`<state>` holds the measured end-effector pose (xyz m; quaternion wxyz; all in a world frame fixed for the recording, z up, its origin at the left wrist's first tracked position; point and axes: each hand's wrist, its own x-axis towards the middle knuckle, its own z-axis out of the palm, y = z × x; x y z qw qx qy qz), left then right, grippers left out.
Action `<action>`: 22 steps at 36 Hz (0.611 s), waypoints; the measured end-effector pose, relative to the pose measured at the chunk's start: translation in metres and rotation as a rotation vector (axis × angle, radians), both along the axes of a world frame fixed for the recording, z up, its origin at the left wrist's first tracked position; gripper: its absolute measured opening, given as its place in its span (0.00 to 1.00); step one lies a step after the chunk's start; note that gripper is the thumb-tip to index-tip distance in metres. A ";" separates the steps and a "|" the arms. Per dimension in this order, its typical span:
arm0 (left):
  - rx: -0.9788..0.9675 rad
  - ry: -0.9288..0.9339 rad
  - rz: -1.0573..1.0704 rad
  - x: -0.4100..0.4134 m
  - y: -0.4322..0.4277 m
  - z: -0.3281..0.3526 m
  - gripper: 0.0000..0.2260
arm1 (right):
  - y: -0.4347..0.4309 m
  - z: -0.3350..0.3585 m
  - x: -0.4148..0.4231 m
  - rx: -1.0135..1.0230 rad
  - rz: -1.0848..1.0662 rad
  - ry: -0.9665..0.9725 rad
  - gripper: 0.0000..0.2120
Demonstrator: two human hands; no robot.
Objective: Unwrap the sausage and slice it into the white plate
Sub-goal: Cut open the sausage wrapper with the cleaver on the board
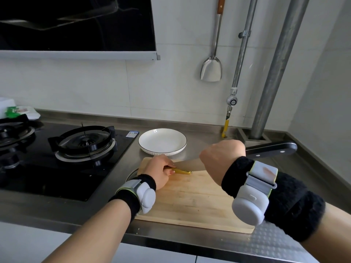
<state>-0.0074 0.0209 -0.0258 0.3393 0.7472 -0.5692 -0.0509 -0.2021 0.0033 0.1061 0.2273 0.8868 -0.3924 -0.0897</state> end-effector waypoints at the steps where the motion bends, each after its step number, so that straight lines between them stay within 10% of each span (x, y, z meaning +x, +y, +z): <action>1: 0.004 0.005 -0.001 0.000 0.001 0.000 0.06 | 0.000 0.000 0.000 0.001 0.000 -0.003 0.11; 22: -0.033 -0.009 -0.059 0.001 0.003 0.000 0.09 | -0.009 -0.002 -0.014 0.012 0.002 -0.004 0.11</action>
